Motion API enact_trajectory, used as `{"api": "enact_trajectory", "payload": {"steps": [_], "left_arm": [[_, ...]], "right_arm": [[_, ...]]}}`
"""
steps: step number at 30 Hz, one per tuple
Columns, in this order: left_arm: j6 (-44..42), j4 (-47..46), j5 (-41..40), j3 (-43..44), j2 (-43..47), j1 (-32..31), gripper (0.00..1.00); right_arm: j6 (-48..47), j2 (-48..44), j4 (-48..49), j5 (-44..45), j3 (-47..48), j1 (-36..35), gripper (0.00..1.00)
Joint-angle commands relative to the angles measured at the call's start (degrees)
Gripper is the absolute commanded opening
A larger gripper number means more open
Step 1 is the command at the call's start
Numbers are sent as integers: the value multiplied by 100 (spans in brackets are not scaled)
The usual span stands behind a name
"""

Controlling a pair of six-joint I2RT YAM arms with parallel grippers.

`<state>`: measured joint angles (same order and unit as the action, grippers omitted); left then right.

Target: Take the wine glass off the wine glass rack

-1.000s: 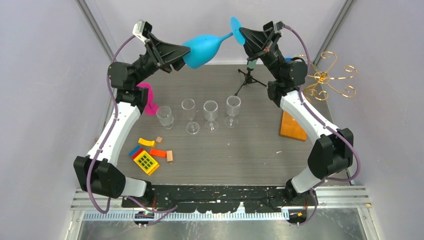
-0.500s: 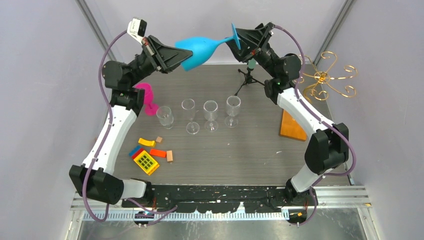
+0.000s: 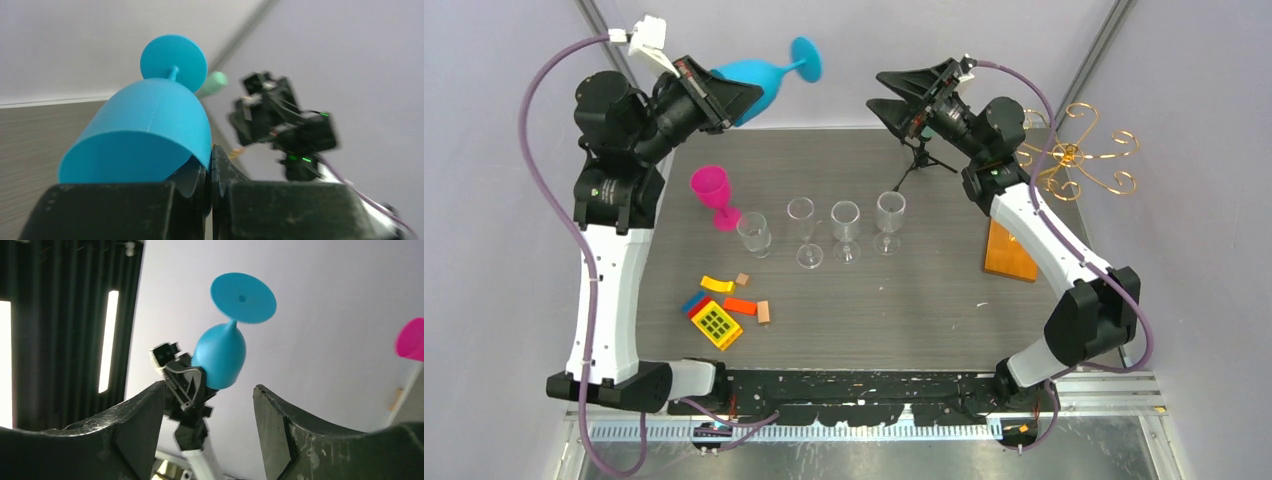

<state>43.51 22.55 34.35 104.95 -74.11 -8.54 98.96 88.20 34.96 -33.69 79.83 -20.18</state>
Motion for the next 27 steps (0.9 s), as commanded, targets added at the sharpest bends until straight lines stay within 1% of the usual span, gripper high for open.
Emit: {"api": "enact_trajectory", "payload": {"steps": [1, 4, 6, 11, 14, 17, 19, 27], "left_arm": [[-1966, 2183, -2464, 448, 104, 45, 0], [-2264, 2518, -3232, 428, 92, 44, 0], [-2377, 2775, -3526, 427, 2, 40, 0], [-2697, 3673, -3652, 695, -583, 42, 0], [-2833, 4203, -4131, 825, -934, 36, 0], [-2982, 4366, -4679, 775, -1107, 41, 0], [-3060, 4469, -4881, 780, -1212, 44, 0], [-3179, 4547, -5085, 537, -1432, 73, 0]], "right_arm": [[-1287, -441, -1596, 388, 158, 32, 70], [-1728, -537, -2154, 586, 309, 32, 69], [-2197, -623, -2587, 730, 418, 32, 69], [-3050, -866, -3548, 1088, 558, 19, 69], [-3348, -1050, -3889, 1252, 536, 17, 69], [-3636, -1160, -4183, 1321, 526, 19, 69], [-3782, -1208, -4333, 1355, 538, 17, 69], [-4154, -1325, -4670, 1321, 547, 18, 69]]}}
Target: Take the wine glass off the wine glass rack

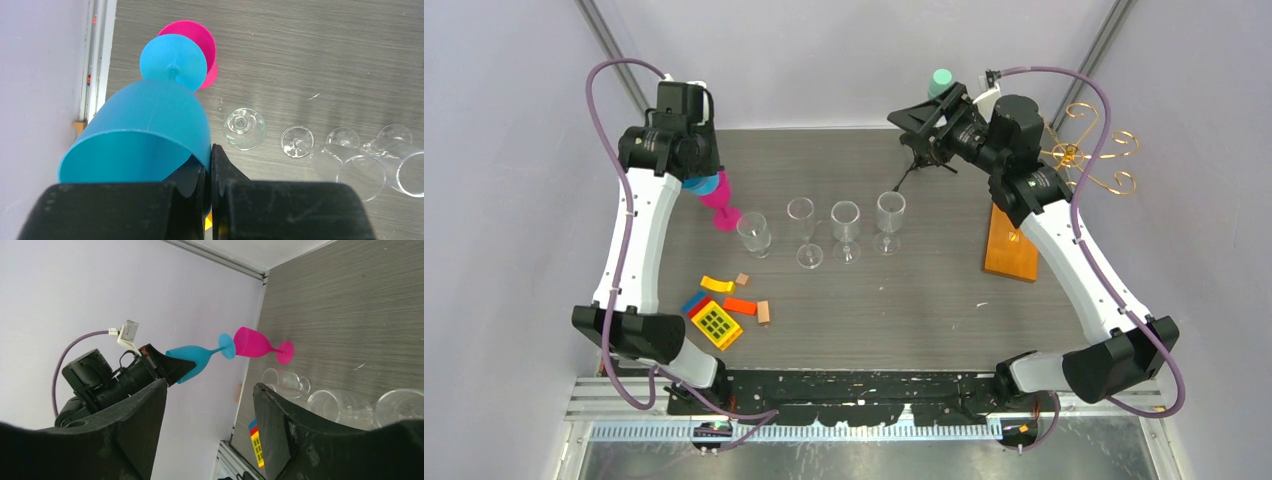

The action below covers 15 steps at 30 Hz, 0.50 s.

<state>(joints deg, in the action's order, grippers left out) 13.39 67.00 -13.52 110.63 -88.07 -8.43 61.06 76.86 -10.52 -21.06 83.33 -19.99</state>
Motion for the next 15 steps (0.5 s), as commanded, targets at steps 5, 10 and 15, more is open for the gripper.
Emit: {"api": "enact_trajectory", "payload": {"steps": [5, 10, 15], "left_arm": [[-117, 197, -318, -99, -37, 135, 0], [-76, 262, -650, -314, 233, 270, 0], [62, 351, -698, -695, 414, 372, 0]], "right_arm": [[-486, -234, -211, 23, 146, 4, 69], [-597, -297, -266, 30, 118, 4, 69], [-630, -289, -282, 24, 97, 4, 69]]}}
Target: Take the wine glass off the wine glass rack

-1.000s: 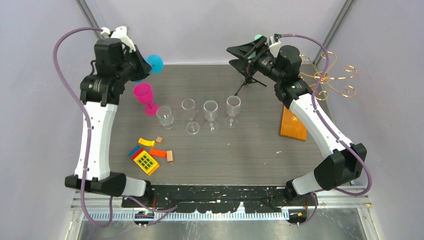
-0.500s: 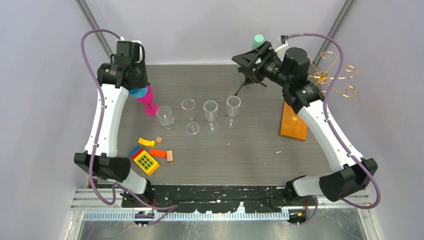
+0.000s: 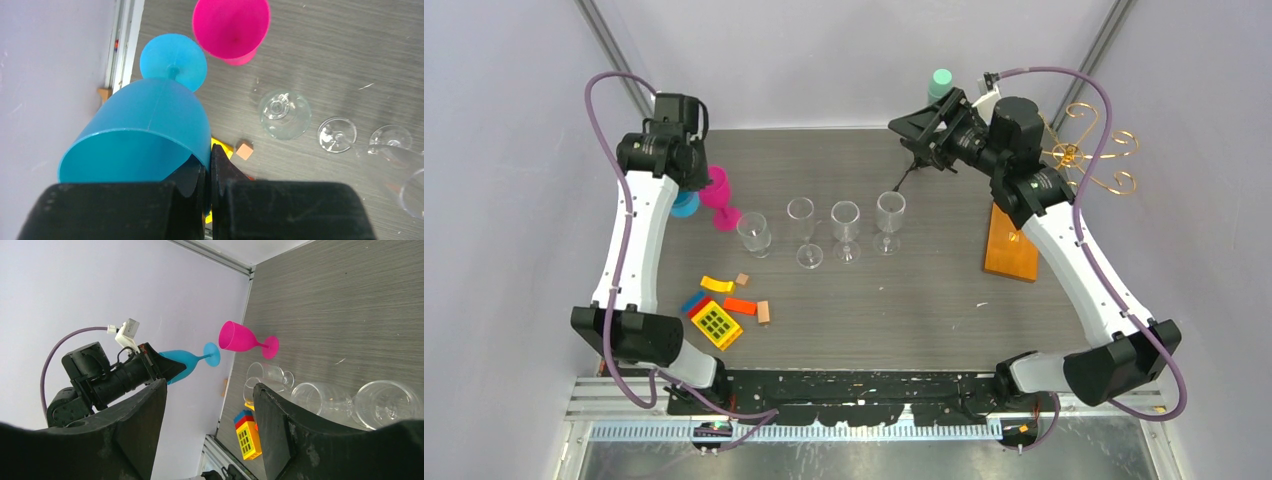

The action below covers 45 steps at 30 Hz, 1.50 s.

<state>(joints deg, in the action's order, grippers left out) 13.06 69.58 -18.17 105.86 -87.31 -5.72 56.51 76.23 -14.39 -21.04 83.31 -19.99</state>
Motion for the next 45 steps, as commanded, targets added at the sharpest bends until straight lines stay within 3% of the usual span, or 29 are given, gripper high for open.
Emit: {"api": "enact_trajectory", "payload": {"steps": [1, 6, 14, 24, 31, 40, 45], "left_arm": [[174, 90, -254, -350, 370, 150, 0], [276, -79, 193, -1035, 540, 329, 0], [186, 30, 1270, -1252, -171, 326, 0], [276, -307, 1422, -1595, -643, 330, 1], [259, -347, 1297, -1623, -757, 326, 18], [285, -268, 1177, -1398, -728, 330, 27], [294, -75, 1081, -984, -356, 333, 53]], "right_arm": [[-175, -219, 93, 17, 96, 4, 69], [-184, -215, 27, -18, 73, 4, 69], [-142, -356, 21, 67, -71, 4, 69], [-182, -482, -96, 163, -153, 4, 69], [-224, -464, -149, 144, -122, 4, 69], [-261, -506, -194, 157, -115, 4, 69], [-393, -519, -347, 205, 2, 4, 69]]}}
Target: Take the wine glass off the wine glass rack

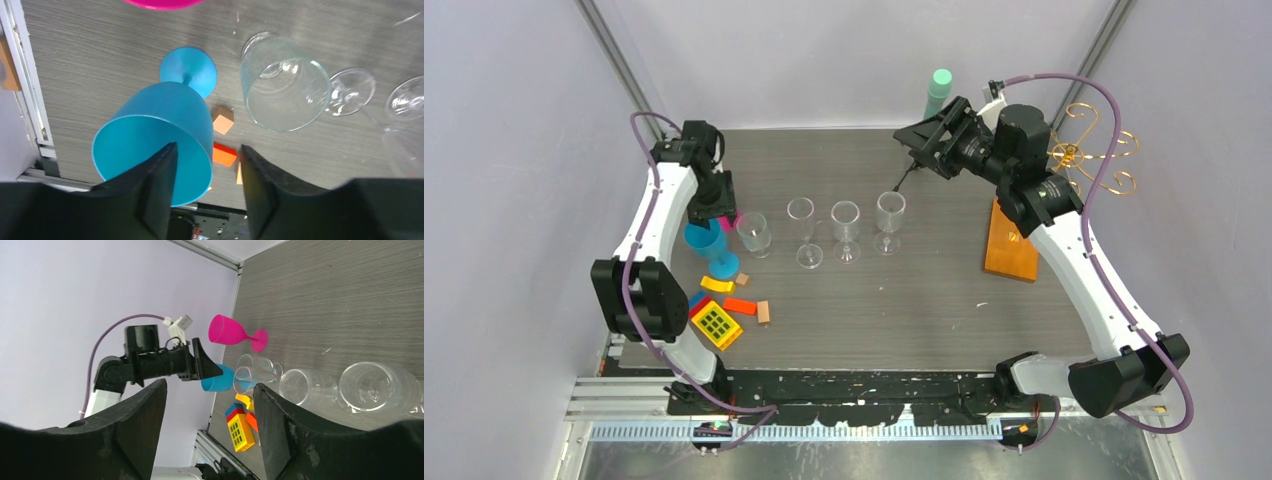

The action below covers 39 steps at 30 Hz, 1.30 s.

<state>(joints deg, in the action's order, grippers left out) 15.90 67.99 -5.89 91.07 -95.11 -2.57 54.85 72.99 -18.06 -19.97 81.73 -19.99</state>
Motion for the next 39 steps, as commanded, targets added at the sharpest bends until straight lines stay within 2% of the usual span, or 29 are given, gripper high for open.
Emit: {"api": "enact_trajectory", "payload": {"steps": [1, 4, 6, 7, 8, 10, 15, 19, 24, 27, 32, 39], "left_arm": [[10, 127, -151, 588, 556, 12, 60], [43, 126, -173, 853, 1008, 13, 86], [119, 147, -144, 1071, 1261, 18, 97], [150, 135, -93, 1190, 1387, 12, 99], [172, 114, -5, 1250, 1496, 11, 100], [176, -14, 278, 1241, 1827, 17, 100], [26, -593, 1294, 795, 2703, 14, 100], [-55, -1040, 1556, 340, 3481, 17, 100], [-91, -1285, 996, -366, 4525, 13, 100], [-73, -1513, 466, -872, 5174, 17, 100], [5, -1549, 45, -1442, 6075, 19, 100], [435, -1173, -286, -1815, 6859, 15, 100]], "right_arm": [[-290, -196, -9, 103, 176, 4, 69], [-452, -208, -200, 160, 253, 4, 71], [-578, -233, -332, 234, 269, 4, 75], [-683, -246, -379, 272, 280, 4, 79], [-746, -260, -509, 361, 290, 4, 86], [-977, -279, -774, 520, 346, 6, 89], [-1781, -424, -1451, 1012, 539, 4, 91], [-2400, -935, -1897, 2115, 516, 4, 92], [-2948, -1892, -2001, 3255, 259, 6, 93], [-3121, -2460, -1998, 3926, 50, 4, 93], [-3248, -3491, -2006, 5142, -392, 3, 93], [-3163, -4154, -2186, 5836, -706, 3, 94]]}}
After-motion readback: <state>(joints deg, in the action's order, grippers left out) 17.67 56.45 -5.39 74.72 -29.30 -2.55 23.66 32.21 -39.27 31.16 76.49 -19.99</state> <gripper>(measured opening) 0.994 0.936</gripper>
